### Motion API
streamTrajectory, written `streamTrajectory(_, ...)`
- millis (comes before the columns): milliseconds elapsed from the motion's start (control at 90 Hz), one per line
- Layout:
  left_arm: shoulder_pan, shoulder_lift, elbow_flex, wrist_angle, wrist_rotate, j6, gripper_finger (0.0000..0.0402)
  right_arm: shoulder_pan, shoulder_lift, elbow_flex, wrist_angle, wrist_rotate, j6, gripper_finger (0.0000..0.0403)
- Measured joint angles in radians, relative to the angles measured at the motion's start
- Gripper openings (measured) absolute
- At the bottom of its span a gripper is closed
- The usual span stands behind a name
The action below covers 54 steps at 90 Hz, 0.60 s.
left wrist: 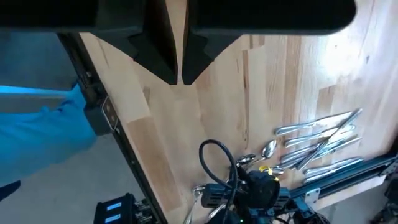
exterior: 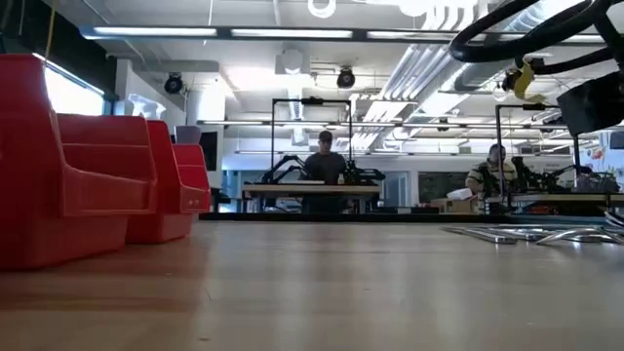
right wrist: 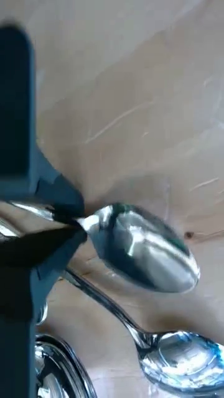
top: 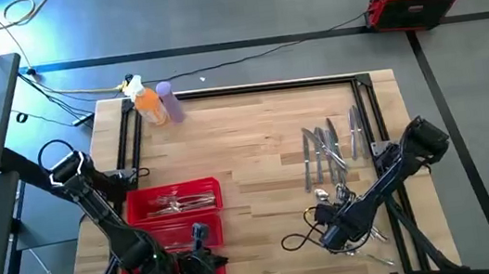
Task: Sort silverware
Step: Put the silver spoon in the middle red bin
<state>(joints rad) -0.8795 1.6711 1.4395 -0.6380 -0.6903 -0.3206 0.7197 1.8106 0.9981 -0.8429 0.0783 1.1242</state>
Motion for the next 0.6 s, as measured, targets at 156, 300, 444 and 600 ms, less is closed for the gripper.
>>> streamTrajectory(156,0.000,0.000,0.000,0.000,0.000,0.000,0.0010,0.001,0.005,0.037,-0.018,0.029,-0.025,0.0004)
streamTrajectory(300,0.016,0.008,0.000,0.011,0.000,0.001,0.0010,-0.011,0.005,0.130,0.010,0.135,-0.088,0.0002)
streamTrajectory(444,0.059,0.050,0.000,0.028,-0.001,0.030,0.0016,-0.034,0.006,0.192,0.024,0.207,-0.164,0.0001)
streamTrajectory(600,0.126,0.131,0.000,0.115,-0.002,0.194,0.0036,-0.053,0.005,0.228,0.041,0.281,-0.249,0.0000)
